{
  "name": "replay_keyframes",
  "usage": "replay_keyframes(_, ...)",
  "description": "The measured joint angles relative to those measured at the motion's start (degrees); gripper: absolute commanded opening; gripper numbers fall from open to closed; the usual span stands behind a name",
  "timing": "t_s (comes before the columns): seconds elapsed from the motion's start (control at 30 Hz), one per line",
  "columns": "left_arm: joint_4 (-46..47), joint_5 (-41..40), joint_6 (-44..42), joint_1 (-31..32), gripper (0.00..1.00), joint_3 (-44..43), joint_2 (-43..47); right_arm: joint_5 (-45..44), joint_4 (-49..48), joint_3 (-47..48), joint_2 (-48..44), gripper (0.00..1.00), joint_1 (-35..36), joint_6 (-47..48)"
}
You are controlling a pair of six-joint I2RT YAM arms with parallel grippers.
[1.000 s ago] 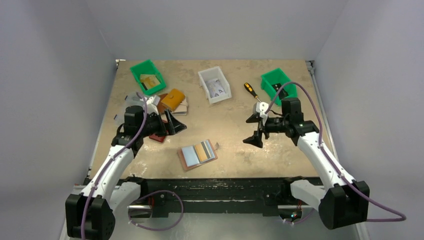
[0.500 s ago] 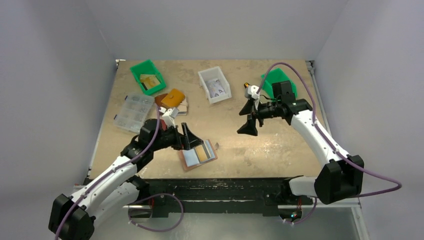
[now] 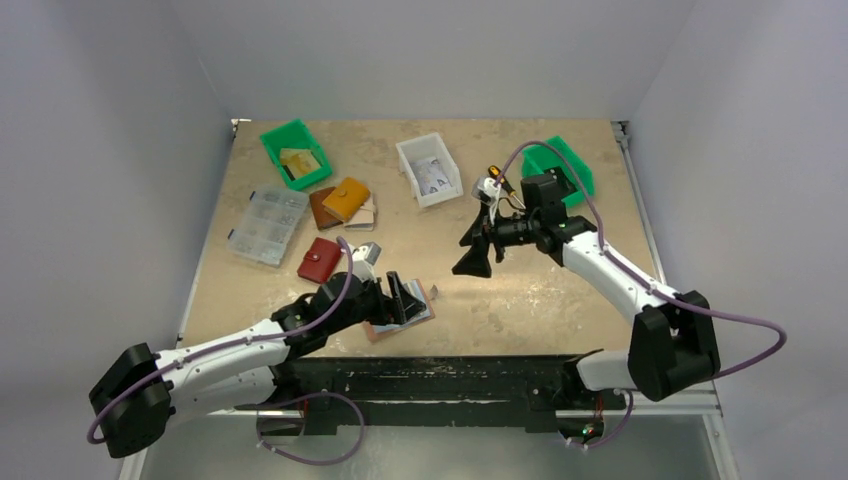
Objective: Take the credit cards out of the card holder
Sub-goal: Remove the credit card from the card holder.
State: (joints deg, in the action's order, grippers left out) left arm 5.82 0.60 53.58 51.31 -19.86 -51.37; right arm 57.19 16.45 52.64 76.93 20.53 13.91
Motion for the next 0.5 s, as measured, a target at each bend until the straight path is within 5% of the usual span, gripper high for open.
replay_keyframes(0.5,-2.58,-12.26,3.39,2.84,0.76,1.42,3.41,-16.79,-2.58,0.13,12.02,0.82,12.66,-0.85)
